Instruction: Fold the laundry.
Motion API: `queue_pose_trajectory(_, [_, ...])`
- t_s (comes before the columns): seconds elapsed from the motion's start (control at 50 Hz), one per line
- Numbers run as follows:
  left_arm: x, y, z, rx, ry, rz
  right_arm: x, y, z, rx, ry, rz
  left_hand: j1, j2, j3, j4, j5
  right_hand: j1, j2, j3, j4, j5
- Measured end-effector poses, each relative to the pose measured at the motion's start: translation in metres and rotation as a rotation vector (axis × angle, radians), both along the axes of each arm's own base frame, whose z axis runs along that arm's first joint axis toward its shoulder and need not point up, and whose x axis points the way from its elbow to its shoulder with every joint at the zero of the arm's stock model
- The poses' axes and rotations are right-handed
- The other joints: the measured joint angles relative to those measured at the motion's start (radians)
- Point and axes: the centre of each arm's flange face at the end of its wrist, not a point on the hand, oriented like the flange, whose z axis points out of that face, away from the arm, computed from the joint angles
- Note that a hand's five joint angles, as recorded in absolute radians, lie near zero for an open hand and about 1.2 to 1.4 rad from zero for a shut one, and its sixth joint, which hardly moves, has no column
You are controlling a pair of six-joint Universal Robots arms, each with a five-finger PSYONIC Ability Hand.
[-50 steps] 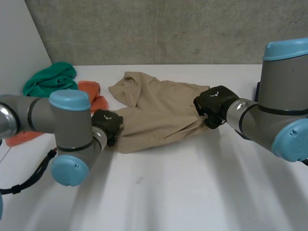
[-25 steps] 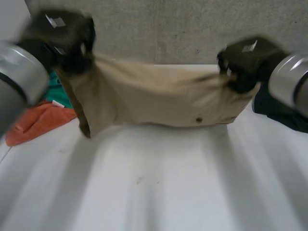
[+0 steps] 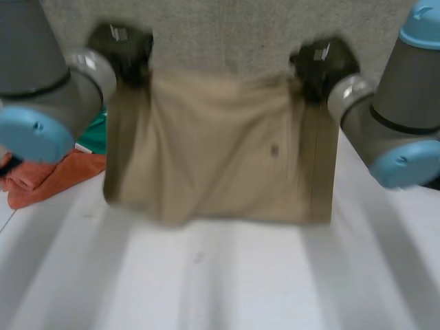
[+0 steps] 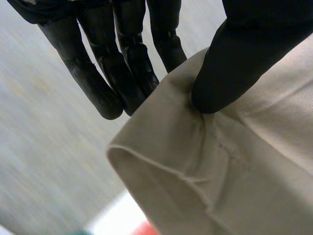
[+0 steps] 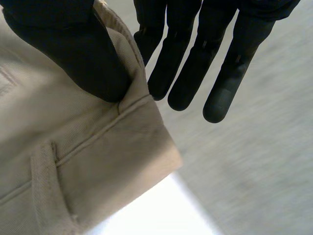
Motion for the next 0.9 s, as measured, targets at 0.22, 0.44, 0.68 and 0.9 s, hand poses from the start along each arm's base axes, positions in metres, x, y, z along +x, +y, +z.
queue_pose_trajectory(0.22, [0.003, 0.000, 0.157, -0.740, 0.378, -0.020, 0.000, -0.037, 0.121, -0.682, -0.494, -0.085, 0.000, 0.001, 0.000, 0.002, 0.000, 0.000, 0.000, 0.000, 0.001, 0.000])
queue_pose_trajectory(0.44, [0.007, -0.015, 0.066, -0.422, 0.261, -0.009, 0.014, -0.042, 0.051, -0.445, -0.349, 0.035, 0.000, 0.001, 0.000, 0.002, 0.000, 0.000, 0.000, 0.000, 0.001, 0.001])
queue_pose_trajectory(0.68, [0.005, 0.004, -0.113, 0.047, 0.052, -0.017, 0.007, -0.032, -0.125, -0.013, -0.050, 0.095, 0.000, 0.003, 0.002, 0.002, 0.000, 0.000, 0.000, 0.000, 0.001, 0.001])
queue_pose_trajectory(0.9, [0.014, 0.072, -0.145, 0.283, -0.165, -0.075, -0.026, 0.019, -0.146, 0.232, 0.231, 0.109, 0.000, 0.003, 0.002, 0.002, 0.000, 0.000, 0.000, 0.000, 0.001, 0.001])
